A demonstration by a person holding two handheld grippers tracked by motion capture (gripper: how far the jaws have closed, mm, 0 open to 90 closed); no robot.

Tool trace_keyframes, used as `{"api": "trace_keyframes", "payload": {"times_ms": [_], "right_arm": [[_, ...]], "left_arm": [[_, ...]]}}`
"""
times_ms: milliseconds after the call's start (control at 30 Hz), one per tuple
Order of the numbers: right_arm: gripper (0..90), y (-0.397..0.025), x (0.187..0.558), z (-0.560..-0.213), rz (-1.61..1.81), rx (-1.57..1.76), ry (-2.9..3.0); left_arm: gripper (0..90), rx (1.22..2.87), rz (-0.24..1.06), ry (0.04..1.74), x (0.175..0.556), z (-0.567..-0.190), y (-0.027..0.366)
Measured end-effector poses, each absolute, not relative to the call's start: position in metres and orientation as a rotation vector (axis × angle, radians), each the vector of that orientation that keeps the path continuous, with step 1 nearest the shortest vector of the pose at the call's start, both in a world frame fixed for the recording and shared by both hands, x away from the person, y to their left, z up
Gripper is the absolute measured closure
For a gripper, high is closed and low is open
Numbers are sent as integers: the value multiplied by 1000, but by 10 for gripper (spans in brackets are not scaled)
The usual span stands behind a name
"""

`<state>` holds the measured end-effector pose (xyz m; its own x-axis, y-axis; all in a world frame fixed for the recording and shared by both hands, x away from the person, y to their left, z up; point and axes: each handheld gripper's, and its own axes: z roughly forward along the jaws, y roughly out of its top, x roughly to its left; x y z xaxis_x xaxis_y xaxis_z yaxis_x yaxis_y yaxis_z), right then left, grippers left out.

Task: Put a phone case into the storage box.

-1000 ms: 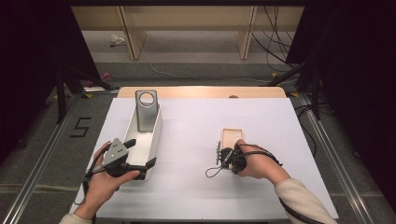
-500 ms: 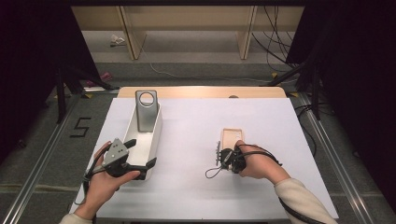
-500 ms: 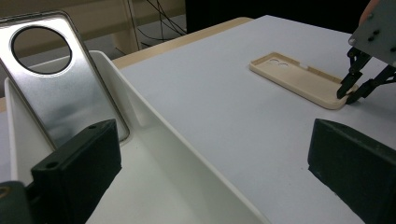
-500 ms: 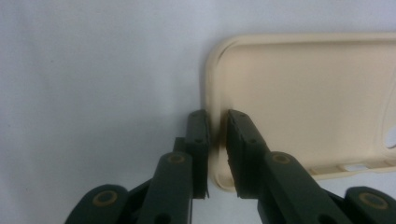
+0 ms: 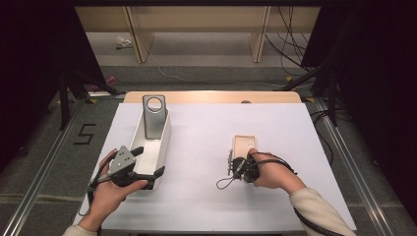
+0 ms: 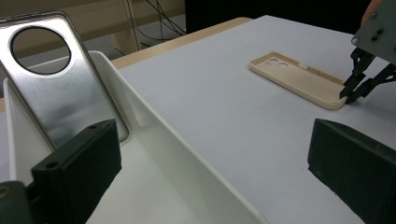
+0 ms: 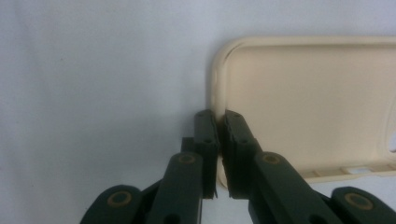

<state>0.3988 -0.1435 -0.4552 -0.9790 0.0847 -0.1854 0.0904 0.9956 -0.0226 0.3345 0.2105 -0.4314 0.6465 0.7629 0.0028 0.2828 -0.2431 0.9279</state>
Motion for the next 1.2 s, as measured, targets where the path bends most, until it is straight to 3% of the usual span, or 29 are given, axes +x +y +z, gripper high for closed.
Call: {"api": "trace_keyframes", "payload": {"times_ms": [500, 1200], "right_arm": [[866, -153, 398, -450, 49, 181, 2963], [872, -182, 391, -425, 514, 295, 2819]], "left_arm": [[26, 1811, 566, 839, 334, -431, 211], [31, 1804, 568, 840, 334, -431, 211]]}}
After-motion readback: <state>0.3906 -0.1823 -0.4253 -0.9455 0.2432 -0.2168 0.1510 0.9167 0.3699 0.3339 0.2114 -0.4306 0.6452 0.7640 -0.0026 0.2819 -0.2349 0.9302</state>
